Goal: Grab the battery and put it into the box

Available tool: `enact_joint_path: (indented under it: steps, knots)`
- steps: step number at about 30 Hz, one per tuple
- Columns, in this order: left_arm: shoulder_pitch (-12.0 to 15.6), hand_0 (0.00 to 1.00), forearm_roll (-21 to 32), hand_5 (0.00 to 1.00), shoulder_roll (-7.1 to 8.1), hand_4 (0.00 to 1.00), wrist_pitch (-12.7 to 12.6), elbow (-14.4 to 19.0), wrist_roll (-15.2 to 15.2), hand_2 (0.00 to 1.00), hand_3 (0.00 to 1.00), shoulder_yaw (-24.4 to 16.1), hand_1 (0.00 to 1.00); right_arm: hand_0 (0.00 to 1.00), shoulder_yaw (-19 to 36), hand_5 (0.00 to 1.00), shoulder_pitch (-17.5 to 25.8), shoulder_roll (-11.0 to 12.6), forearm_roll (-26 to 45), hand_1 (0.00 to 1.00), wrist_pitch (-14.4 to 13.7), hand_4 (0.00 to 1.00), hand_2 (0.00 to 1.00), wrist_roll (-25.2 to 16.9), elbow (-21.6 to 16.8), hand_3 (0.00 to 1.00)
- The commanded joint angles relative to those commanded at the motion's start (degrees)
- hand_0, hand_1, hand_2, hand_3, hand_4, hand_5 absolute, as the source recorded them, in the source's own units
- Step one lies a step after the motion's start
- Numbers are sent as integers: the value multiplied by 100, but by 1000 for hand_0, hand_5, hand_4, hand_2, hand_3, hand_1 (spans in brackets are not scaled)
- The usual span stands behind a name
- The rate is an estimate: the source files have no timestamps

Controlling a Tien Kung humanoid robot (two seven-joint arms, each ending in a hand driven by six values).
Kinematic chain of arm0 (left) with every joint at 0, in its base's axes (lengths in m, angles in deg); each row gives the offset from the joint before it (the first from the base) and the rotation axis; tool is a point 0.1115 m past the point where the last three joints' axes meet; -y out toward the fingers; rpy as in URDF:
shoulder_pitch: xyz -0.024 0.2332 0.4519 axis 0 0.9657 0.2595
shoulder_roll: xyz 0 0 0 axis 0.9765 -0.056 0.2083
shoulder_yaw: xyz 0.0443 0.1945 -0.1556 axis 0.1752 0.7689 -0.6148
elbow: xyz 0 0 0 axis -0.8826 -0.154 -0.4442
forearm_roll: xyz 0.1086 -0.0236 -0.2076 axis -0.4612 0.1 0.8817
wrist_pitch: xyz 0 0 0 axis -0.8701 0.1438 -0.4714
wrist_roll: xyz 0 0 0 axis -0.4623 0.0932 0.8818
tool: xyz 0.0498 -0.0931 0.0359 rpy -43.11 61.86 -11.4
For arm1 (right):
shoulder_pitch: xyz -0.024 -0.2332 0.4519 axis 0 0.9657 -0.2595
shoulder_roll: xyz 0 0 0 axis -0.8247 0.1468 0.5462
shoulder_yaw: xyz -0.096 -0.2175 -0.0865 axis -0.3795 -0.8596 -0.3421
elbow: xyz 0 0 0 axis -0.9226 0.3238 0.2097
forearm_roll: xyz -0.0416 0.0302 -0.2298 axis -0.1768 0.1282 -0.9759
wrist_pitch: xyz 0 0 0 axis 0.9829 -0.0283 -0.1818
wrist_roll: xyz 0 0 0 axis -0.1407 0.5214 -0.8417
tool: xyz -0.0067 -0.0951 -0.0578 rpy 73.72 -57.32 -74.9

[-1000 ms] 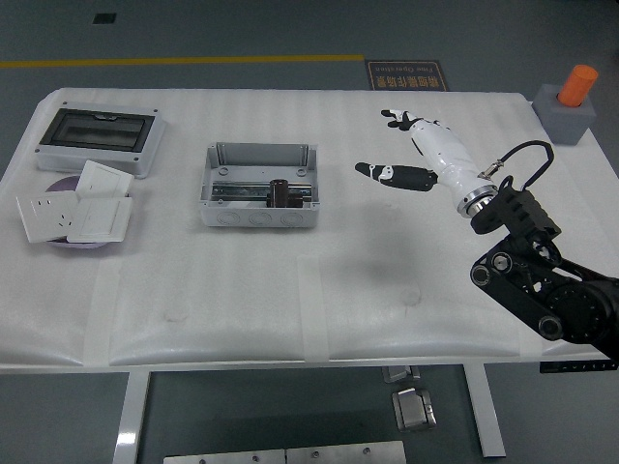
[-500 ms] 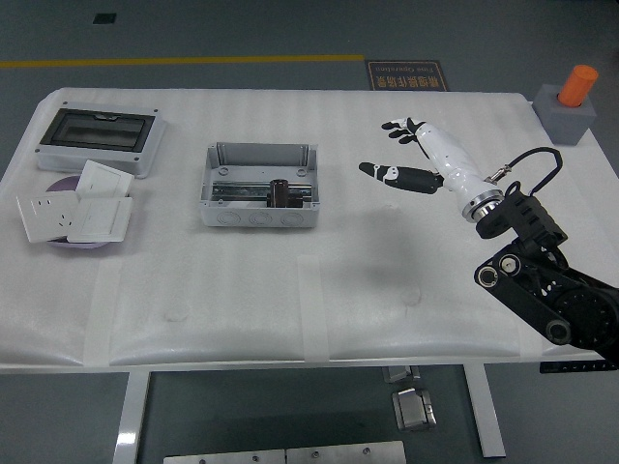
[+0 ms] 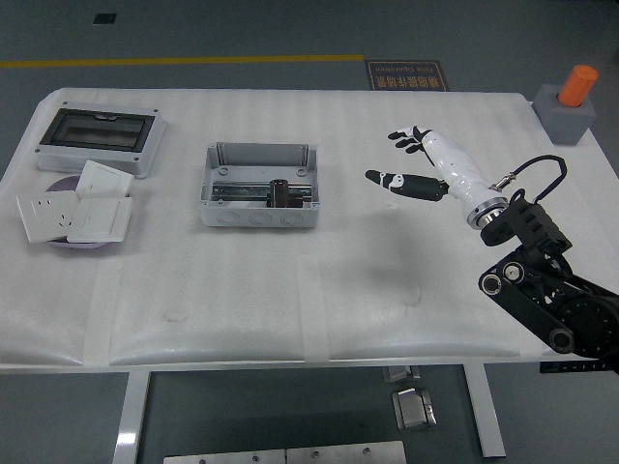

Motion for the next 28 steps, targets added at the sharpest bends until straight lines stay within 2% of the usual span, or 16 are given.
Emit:
enact_joint_path:
  steps: [2, 7, 8, 13, 14, 19, 20, 28]
  knots:
    - [6, 592, -5, 371, -1, 585, 14, 1, -15, 500, 646, 7, 617, 718, 16, 586, 11, 0, -22, 681, -10, 959, 714, 25, -24, 758]
    - [18, 592, -17, 371, -7, 585, 37, -1, -48, 500, 646, -5, 617, 718, 53, 586, 39, -8, -41, 681, -45, 959, 714, 132, -93, 758]
    - [22, 592, -15, 369, -8, 585, 38, -1, -52, 503, 646, -7, 617, 690, 51, 538, 41, -12, -20, 679, -47, 929, 709, 151, -104, 756]
    - [33, 592, 18, 369, -6, 585, 36, 0, -56, 503, 646, 1, 617, 690, -25, 538, 52, -30, 266, 679, -54, 929, 709, 154, -151, 756]
    - [33, 594, 24, 356, -4, 582, 35, 1, -54, 505, 646, 7, 618, 592, -41, 503, 58, -35, 313, 637, -52, 912, 698, 148, -155, 753]
    - [66, 594, 6, 356, 12, 582, 25, -3, -49, 505, 646, -2, 618, 592, -47, 503, 174, -71, 469, 637, -55, 912, 698, 102, -226, 753]
    - [74, 595, -6, 350, 11, 580, 27, -3, -52, 506, 645, -9, 618, 525, -33, 506, 193, -76, 484, 622, -60, 915, 692, 91, -244, 749]
    - [111, 595, -29, 347, -31, 578, 24, -15, -64, 507, 646, -47, 618, 508, -126, 512, 168, -64, 640, 623, -74, 914, 693, 32, -296, 747]
